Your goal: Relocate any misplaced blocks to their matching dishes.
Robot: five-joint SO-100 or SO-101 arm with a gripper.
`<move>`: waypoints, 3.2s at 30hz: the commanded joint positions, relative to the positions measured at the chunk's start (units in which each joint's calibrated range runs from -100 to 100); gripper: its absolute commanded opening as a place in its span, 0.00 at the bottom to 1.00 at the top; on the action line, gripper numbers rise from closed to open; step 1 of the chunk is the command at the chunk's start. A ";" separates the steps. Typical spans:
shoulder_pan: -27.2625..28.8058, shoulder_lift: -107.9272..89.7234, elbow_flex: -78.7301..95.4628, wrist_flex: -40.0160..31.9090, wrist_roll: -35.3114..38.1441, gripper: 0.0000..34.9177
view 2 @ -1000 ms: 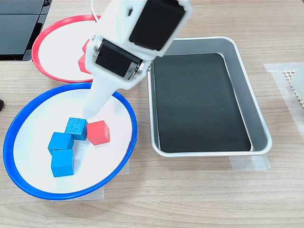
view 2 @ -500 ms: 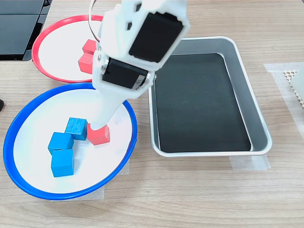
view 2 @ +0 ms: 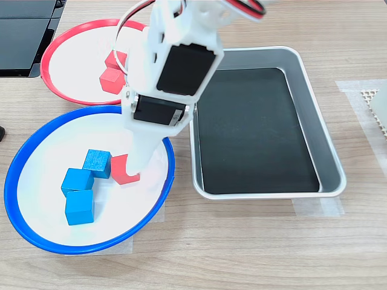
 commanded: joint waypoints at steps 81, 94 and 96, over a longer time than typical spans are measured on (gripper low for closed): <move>-1.22 19.41 -27.98 11.72 2.00 0.34; -1.50 19.15 -27.61 12.13 2.93 0.01; -1.69 18.73 -27.88 12.13 2.69 0.01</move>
